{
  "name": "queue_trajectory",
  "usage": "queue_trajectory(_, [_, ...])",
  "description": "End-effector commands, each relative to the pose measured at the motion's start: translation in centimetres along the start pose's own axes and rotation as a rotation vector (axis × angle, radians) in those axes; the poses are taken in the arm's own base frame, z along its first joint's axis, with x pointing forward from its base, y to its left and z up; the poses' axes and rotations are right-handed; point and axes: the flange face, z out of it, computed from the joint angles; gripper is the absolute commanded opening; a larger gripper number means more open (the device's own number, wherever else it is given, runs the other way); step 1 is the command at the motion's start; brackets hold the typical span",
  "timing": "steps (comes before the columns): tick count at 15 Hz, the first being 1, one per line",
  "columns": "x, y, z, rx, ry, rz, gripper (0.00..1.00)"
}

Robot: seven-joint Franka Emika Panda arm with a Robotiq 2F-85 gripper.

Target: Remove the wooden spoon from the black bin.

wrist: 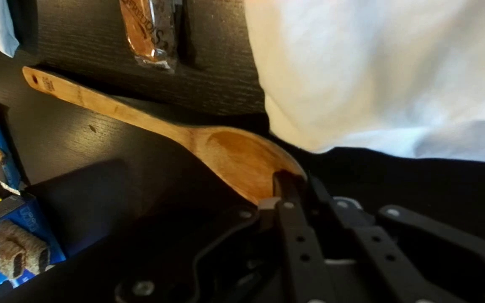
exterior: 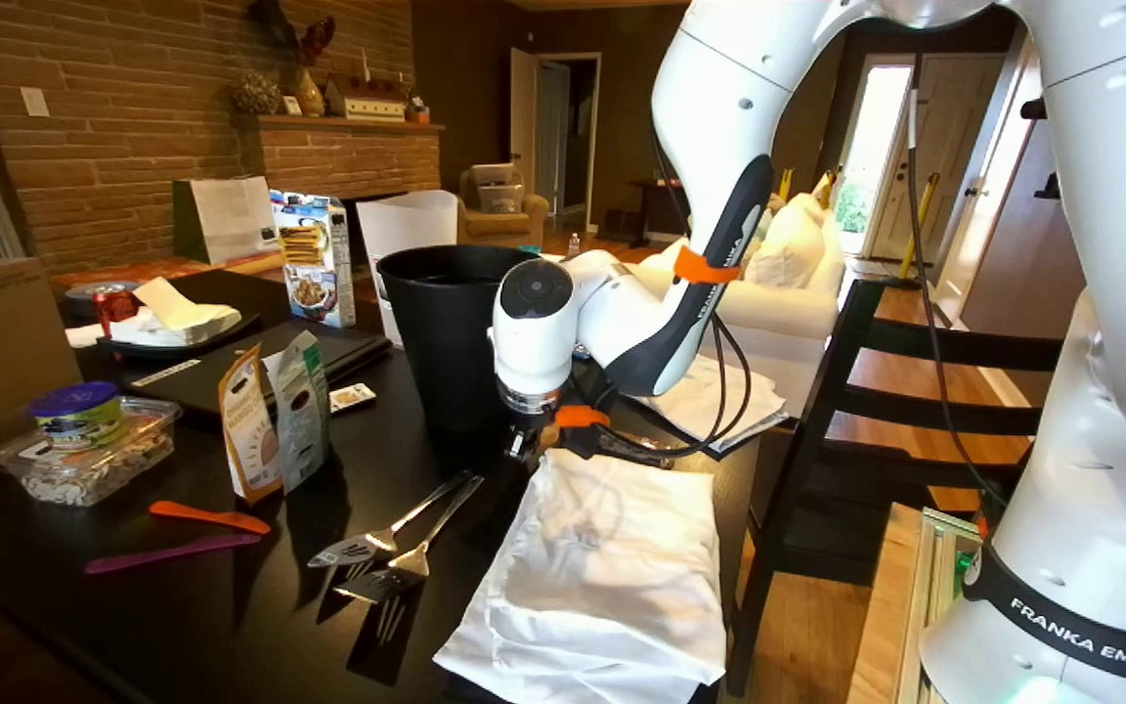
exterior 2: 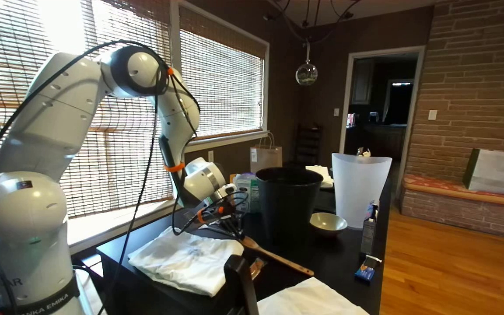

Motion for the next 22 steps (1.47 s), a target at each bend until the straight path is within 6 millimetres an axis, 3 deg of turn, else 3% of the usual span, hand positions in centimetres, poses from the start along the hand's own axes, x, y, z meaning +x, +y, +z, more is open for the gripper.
queue_trajectory(1, [-0.2, -1.8, 3.0, 0.064, 0.008, 0.077, 0.02])
queue_trajectory(5, [0.4, -2.0, 3.9, 0.058, 0.006, 0.105, 0.02])
queue_trajectory(6, [0.4, -2.0, 4.1, 0.056, 0.001, 0.106, 0.1])
queue_trajectory(8, [0.5, -2.0, 4.2, 0.053, -0.001, 0.101, 0.35])
queue_trajectory(16, [1.4, -1.2, 3.2, 0.057, 0.006, 0.133, 0.36])
queue_trajectory(22, [1.0, -1.2, 3.6, 0.135, -0.012, 0.197, 0.75])
